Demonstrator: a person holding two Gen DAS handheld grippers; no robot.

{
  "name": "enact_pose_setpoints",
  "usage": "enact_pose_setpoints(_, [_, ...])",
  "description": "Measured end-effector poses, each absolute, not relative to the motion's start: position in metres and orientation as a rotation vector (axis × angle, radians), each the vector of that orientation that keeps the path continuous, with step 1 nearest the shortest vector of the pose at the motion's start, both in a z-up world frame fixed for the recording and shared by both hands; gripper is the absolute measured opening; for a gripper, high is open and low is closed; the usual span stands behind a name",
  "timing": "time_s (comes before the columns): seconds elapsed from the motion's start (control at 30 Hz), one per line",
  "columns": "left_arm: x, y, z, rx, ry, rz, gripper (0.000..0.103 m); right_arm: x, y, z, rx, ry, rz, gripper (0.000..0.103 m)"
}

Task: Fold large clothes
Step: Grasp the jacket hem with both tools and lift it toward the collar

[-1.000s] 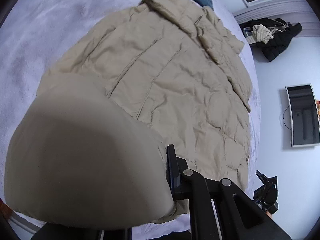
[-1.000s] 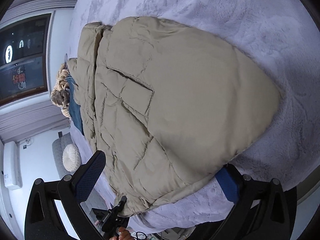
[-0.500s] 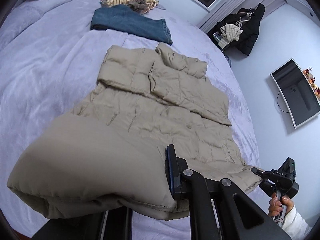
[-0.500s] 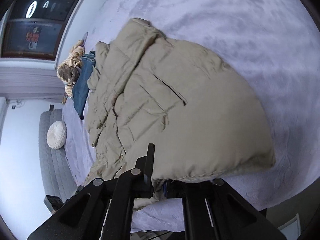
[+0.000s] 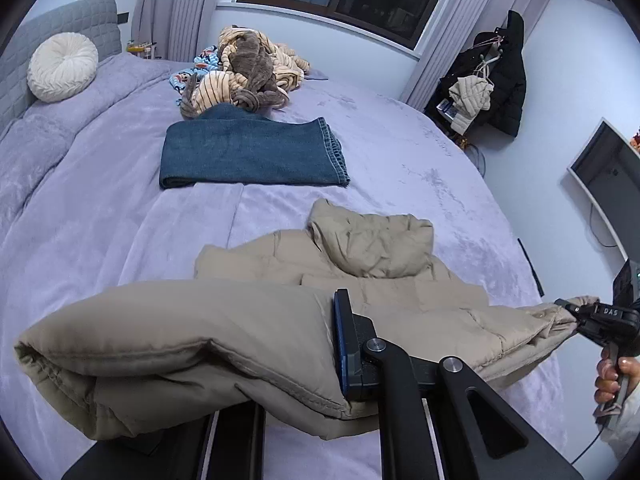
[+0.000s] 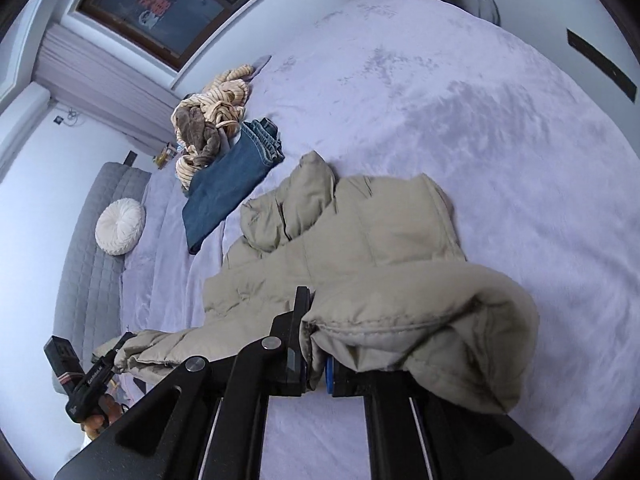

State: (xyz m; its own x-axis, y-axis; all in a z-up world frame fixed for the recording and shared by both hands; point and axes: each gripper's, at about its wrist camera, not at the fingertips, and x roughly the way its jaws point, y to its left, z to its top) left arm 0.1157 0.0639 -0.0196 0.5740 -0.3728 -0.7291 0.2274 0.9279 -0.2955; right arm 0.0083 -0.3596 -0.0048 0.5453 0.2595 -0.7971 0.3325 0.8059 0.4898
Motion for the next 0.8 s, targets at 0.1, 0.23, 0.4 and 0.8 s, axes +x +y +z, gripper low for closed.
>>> enact_pose_setpoints(0.1, [0.158,0.053,-0.037,-0.16,0.903,-0.312,0.014,0.055,-0.365,-0.017,0.6,1.043,-0.039,0.006])
enact_pose_setpoints(0.23, [0.209,0.046,-0.082,-0.165,0.963,-0.268,0.014,0.105,-0.374,-0.056,0.612,1.068,-0.059,0.006])
enact_pose_setpoints(0.4, [0.259,0.035,-0.147,-0.136,1.046,-0.264,0.014,0.14,-0.385,-0.116,0.656,1.077,-0.118,0.006])
enact_pose_setpoints(0.8, [0.286,0.025,-0.193,-0.119,1.063,-0.286,0.022,0.154,-0.406,-0.182,0.773,1.069,-0.145,0.009])
